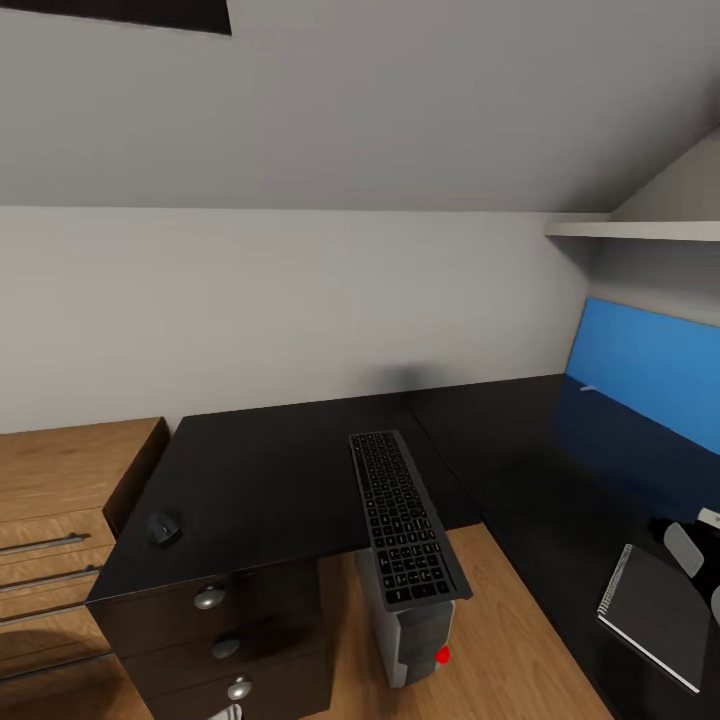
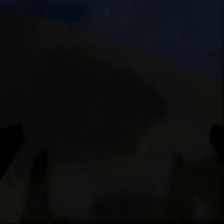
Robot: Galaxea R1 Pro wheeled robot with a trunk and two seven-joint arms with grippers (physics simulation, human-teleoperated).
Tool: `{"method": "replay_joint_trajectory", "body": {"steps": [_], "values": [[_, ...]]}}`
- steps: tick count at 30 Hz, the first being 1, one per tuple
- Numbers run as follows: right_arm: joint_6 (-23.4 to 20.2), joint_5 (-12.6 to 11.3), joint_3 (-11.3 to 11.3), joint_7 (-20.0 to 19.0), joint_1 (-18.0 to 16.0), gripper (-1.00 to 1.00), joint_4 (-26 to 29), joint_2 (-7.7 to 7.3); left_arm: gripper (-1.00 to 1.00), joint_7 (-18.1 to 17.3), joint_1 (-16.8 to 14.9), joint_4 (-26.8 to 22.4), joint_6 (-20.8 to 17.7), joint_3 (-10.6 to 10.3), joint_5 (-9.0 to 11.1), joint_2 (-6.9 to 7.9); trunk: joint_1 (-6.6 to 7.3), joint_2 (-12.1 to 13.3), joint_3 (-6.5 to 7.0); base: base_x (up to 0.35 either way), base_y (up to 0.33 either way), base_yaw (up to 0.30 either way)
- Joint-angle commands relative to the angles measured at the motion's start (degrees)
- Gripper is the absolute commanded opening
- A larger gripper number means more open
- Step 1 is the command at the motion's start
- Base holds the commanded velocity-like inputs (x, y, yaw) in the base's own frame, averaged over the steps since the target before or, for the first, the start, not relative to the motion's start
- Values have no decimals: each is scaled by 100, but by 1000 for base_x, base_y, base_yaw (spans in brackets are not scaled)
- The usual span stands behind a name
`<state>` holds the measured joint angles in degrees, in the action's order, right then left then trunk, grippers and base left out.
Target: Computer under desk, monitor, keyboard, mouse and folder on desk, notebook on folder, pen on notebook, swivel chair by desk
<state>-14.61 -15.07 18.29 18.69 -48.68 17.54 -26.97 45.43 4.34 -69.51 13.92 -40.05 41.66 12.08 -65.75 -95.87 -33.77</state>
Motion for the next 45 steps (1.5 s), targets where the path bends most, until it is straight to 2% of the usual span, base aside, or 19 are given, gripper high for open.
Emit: {"method": "replay_joint_trajectory", "body": {"steps": [1, 20, 35, 45], "values": [[-31, -56, -10, 29, -1, 100, 6, -1, 100, 18, -2, -16, 38, -20, 48, 8, 0, -3, -5, 0, 0, 0], [-103, -57, -26, 29, -1, 100, 3, 16, 100, 52, -3, -28, 45, -3, 44, 14, -417, -765, -346, 0, 0, 0], [-104, -57, -29, 29, -1, 100, 4, 25, 100, 12, -3, 4, 41, -20, 54, 28, -417, -765, -346, -6, 4, 0], [-104, -57, -35, 29, -1, 100, 4, 25, 100, 6, -3, 7, 41, -21, 61, 26, -417, -765, -346, -140, 110, 0]]}}
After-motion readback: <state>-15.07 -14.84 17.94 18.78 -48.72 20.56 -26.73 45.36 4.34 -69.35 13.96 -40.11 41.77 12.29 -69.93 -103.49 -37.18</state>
